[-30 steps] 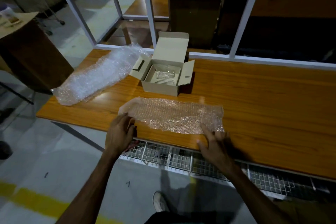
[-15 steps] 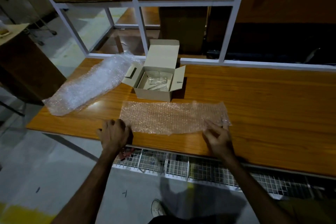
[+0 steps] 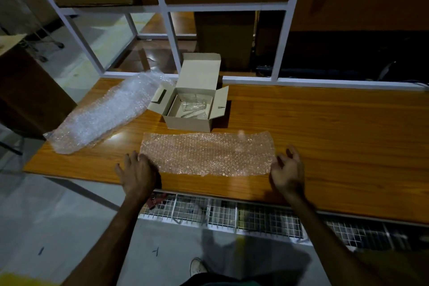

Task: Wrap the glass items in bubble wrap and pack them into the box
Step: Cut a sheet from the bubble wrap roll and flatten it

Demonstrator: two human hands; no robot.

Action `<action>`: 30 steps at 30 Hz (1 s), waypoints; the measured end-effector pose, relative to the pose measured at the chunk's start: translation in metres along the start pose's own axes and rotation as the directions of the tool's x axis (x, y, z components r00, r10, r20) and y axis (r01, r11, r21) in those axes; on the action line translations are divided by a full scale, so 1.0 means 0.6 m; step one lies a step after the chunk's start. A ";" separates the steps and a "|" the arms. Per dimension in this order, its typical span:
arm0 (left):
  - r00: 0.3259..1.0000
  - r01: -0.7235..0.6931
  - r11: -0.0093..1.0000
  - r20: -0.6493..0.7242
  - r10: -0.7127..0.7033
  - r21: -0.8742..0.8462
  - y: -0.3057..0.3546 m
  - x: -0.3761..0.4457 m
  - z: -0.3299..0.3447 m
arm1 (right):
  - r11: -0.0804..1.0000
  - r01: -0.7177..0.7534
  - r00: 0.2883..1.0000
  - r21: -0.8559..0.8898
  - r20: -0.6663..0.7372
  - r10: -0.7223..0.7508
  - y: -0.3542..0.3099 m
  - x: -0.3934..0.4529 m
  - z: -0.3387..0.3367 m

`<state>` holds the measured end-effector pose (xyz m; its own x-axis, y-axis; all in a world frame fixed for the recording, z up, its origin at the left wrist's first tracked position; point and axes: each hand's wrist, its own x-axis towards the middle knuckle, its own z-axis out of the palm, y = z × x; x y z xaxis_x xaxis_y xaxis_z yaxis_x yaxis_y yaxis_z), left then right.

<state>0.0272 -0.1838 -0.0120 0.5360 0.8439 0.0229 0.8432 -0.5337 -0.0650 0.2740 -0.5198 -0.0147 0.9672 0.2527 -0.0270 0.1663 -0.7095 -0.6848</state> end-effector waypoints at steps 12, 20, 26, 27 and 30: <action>0.874 -0.458 0.828 0.003 0.485 -0.323 0.199 0.003 -0.009 | 0.759 0.625 0.753 -0.186 0.400 -0.522 -0.197 -0.013 0.161; 0.917 -0.322 0.915 0.160 0.365 -0.242 0.137 0.025 0.032 | 0.730 0.514 0.839 -0.450 0.443 -0.317 -0.121 0.032 0.175; 0.941 -0.264 0.938 0.153 0.302 -0.223 0.061 0.057 0.041 | 0.798 0.415 0.895 -0.436 0.353 -0.273 -0.064 0.059 0.119; 0.943 -0.263 0.939 0.148 0.298 -0.220 0.052 0.065 0.042 | 0.786 0.418 0.895 -0.455 0.357 -0.269 -0.056 0.064 0.111; 0.943 -0.274 0.942 0.138 0.303 -0.193 0.028 0.080 0.045 | 0.784 0.392 0.906 -0.482 0.350 -0.238 -0.039 0.079 0.098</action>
<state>0.0657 -0.1508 -0.0391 0.7549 0.6415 -0.1363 0.6555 -0.7447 0.1255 0.3048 -0.4524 -0.0430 0.7696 0.6279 -0.1162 0.6020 -0.7741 -0.1960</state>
